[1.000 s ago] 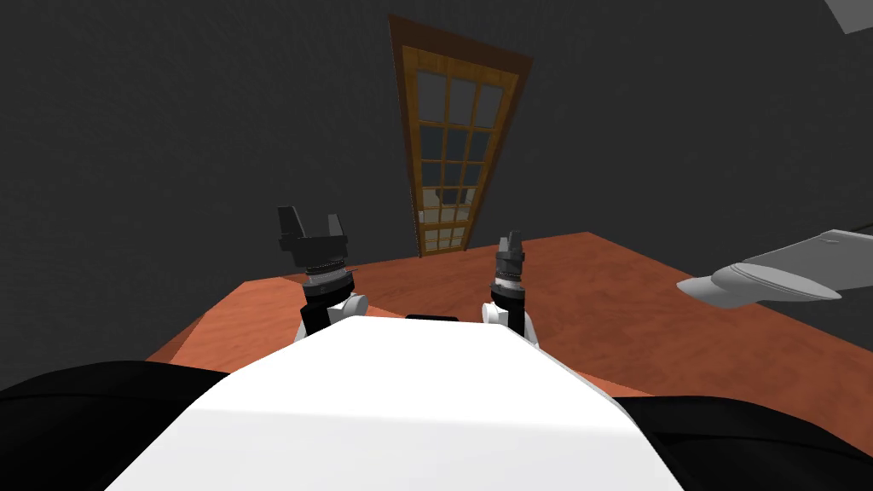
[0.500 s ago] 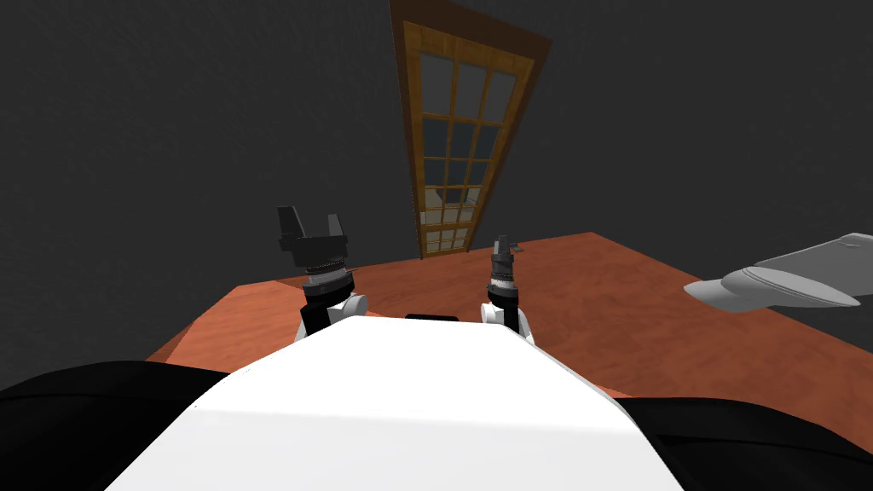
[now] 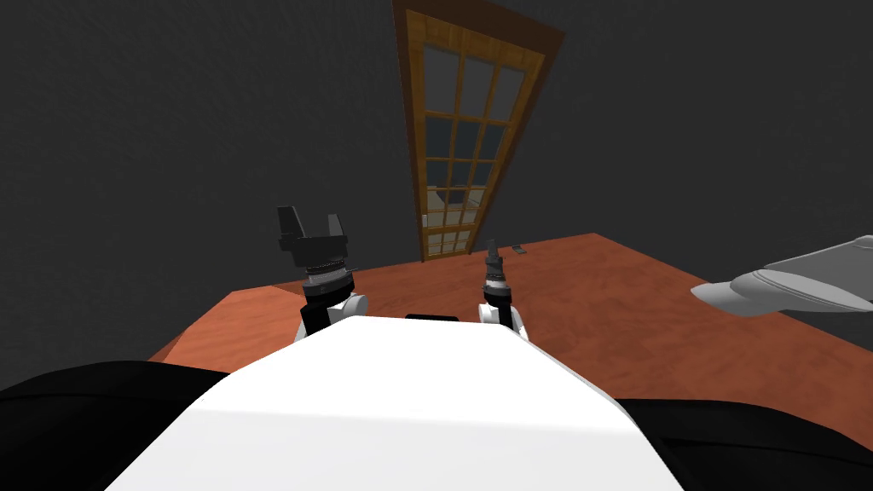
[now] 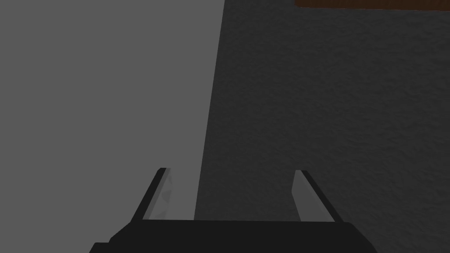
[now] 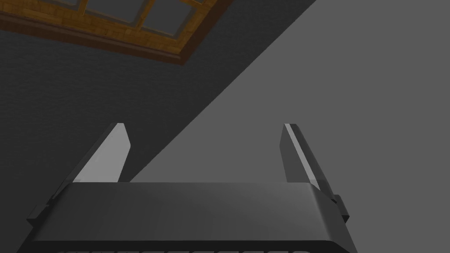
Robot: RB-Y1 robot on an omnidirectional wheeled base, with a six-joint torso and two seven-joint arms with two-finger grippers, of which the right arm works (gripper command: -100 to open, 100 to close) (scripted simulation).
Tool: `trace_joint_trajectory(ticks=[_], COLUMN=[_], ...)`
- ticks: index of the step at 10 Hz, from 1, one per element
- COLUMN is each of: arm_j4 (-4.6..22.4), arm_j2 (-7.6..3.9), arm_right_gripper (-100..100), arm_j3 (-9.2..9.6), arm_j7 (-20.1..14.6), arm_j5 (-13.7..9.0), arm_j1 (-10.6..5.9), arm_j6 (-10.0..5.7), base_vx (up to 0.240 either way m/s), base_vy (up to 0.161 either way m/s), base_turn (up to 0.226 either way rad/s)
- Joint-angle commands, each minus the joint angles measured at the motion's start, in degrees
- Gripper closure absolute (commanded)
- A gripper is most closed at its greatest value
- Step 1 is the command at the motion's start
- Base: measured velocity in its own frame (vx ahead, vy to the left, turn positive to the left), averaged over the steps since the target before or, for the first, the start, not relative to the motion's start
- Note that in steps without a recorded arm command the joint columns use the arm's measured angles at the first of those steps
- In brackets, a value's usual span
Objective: Pull the door open
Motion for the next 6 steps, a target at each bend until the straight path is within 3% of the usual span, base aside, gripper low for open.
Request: trace_joint_trajectory(ticks=[1,6], arm_j4=[1.63,7.37], arm_j2=[-0.58,-1.86], arm_right_gripper=[-100,-100], arm_j3=[-0.03,0.13], arm_j7=[1.13,4.74], arm_j5=[0.14,0.76], arm_j1=[-0.48,-2.34], arm_j6=[-0.4,-1.91], base_vx=[0.117,0.101], base_vy=[0.057,0.068], base_turn=[-0.007,-0.007])
